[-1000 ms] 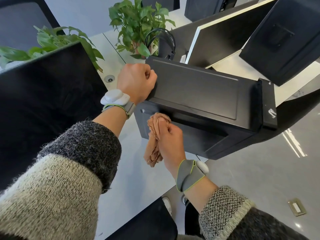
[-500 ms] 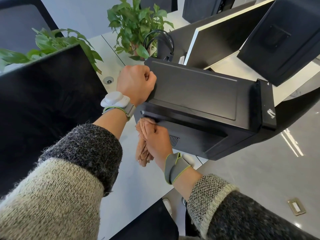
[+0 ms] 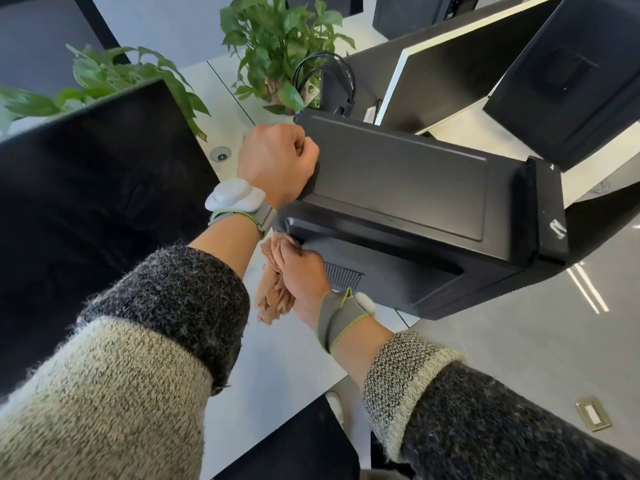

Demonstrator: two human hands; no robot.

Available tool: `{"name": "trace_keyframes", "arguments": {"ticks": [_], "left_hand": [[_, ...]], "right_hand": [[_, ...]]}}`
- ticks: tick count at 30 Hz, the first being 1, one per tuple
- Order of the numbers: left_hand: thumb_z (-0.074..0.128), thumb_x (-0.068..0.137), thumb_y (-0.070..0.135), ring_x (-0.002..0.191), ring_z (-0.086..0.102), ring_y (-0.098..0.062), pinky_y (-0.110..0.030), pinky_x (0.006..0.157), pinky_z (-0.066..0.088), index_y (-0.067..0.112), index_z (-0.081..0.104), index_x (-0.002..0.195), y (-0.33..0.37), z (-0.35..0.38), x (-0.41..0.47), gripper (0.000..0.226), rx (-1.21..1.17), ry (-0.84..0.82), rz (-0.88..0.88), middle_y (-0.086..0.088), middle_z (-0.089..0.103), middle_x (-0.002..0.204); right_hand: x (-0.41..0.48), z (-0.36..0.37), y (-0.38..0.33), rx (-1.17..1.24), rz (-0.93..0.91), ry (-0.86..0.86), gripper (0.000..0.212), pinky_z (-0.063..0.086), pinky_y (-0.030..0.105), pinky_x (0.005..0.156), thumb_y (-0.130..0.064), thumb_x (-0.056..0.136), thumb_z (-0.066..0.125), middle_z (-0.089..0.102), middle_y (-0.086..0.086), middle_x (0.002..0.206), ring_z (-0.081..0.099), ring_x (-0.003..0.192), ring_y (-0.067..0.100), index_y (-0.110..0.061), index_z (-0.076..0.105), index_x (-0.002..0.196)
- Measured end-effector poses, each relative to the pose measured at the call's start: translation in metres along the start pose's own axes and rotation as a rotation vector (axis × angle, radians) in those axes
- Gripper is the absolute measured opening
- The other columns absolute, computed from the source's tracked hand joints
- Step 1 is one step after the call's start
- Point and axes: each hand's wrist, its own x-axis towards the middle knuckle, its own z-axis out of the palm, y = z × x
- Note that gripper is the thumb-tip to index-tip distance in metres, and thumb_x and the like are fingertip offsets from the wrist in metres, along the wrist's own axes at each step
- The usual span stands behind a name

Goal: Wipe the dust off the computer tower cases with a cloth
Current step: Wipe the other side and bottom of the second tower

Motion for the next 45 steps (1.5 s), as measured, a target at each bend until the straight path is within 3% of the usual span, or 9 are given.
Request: {"name": "trace_keyframes", "arguments": {"ticks": [5,12,17,23,26,29,32,40,45], "left_hand": [[0.049,0.091,0.032,0.058,0.043,-0.033,-0.041,0.053,0.04,0.011,0.036,0.06,0.001,-0.001,0.005,0.04,0.023,-0.016,0.011,-0.007,0.037,0.055],[0.048,0.09,0.031,0.056,0.034,-0.027,-0.033,0.055,0.028,0.015,0.03,0.058,-0.002,0.001,0.002,0.04,0.025,-0.025,0.019,-0.001,0.029,0.053],[0.045,0.087,0.032,0.056,0.033,-0.028,-0.039,0.053,0.035,0.014,0.031,0.058,0.0,0.0,0.006,0.037,0.032,-0.03,0.0,-0.003,0.031,0.054],[0.047,0.089,0.031,0.057,0.037,-0.03,-0.034,0.055,0.03,0.013,0.031,0.058,0.002,-0.001,0.003,0.039,0.043,-0.014,-0.022,-0.001,0.031,0.053],[0.047,0.089,0.031,0.057,0.037,-0.03,-0.034,0.054,0.03,0.014,0.031,0.058,0.002,0.0,0.003,0.038,0.034,-0.011,-0.033,0.001,0.03,0.053],[0.047,0.089,0.03,0.057,0.037,-0.029,-0.033,0.053,0.028,0.013,0.033,0.058,0.003,0.0,0.003,0.038,0.042,-0.004,-0.045,0.001,0.031,0.053],[0.05,0.09,0.028,0.056,0.034,-0.026,-0.032,0.05,0.023,0.013,0.035,0.058,0.003,0.0,0.002,0.038,0.043,-0.004,-0.037,0.001,0.03,0.053],[0.048,0.088,0.029,0.056,0.033,-0.028,-0.032,0.054,0.024,0.014,0.03,0.057,0.002,-0.001,0.002,0.04,0.037,0.003,-0.038,0.001,0.027,0.052],[0.047,0.089,0.031,0.057,0.038,-0.03,-0.032,0.053,0.025,0.013,0.034,0.058,0.0,0.0,0.0,0.038,0.041,0.004,-0.05,0.001,0.032,0.053]], "right_hand": [[-0.002,0.013,-0.028,-0.056,-0.079,-0.003,0.047,0.036,0.013,0.051,-0.017,0.113,0.048,0.039,-0.012,0.048,0.037,0.046,0.002,-0.012,0.041,0.067],[0.002,0.014,0.001,0.022,-0.001,0.061,0.046,0.047,0.015,0.07,-0.015,0.111,0.054,0.063,-0.015,0.055,0.061,0.065,0.0,-0.016,0.06,0.066],[0.008,0.004,0.001,-0.019,0.011,0.074,0.032,0.053,0.015,0.07,-0.023,0.109,0.06,0.075,-0.011,0.071,0.07,0.07,-0.003,-0.014,0.075,0.082],[0.001,0.005,0.005,-0.041,0.06,0.075,0.046,0.053,0.024,0.078,-0.028,0.107,0.061,0.077,-0.009,0.074,0.075,0.087,0.014,-0.019,0.078,0.065],[-0.009,0.009,-0.006,-0.078,-0.025,0.092,0.057,0.046,0.031,0.072,-0.032,0.109,0.057,0.062,-0.015,0.06,0.058,0.067,0.011,-0.028,0.064,0.052],[-0.009,-0.001,-0.005,-0.116,-0.006,0.086,0.049,0.045,0.019,0.056,-0.031,0.11,0.055,0.057,-0.017,0.05,0.056,0.053,0.004,-0.031,0.06,0.062],[-0.005,-0.018,0.013,-0.06,0.053,0.157,0.042,0.051,0.016,0.062,-0.024,0.11,0.056,0.076,-0.014,0.067,0.069,0.067,0.002,-0.019,0.073,0.071],[-0.011,-0.021,0.004,-0.087,-0.103,0.071,0.036,0.049,0.007,0.066,-0.018,0.111,0.054,0.071,-0.017,0.066,0.069,0.069,-0.006,-0.013,0.073,0.081],[-0.013,-0.02,0.008,0.01,0.01,0.073,0.041,0.051,0.018,0.071,-0.017,0.11,0.055,0.075,-0.011,0.068,0.073,0.074,0.003,-0.014,0.074,0.073]]}}
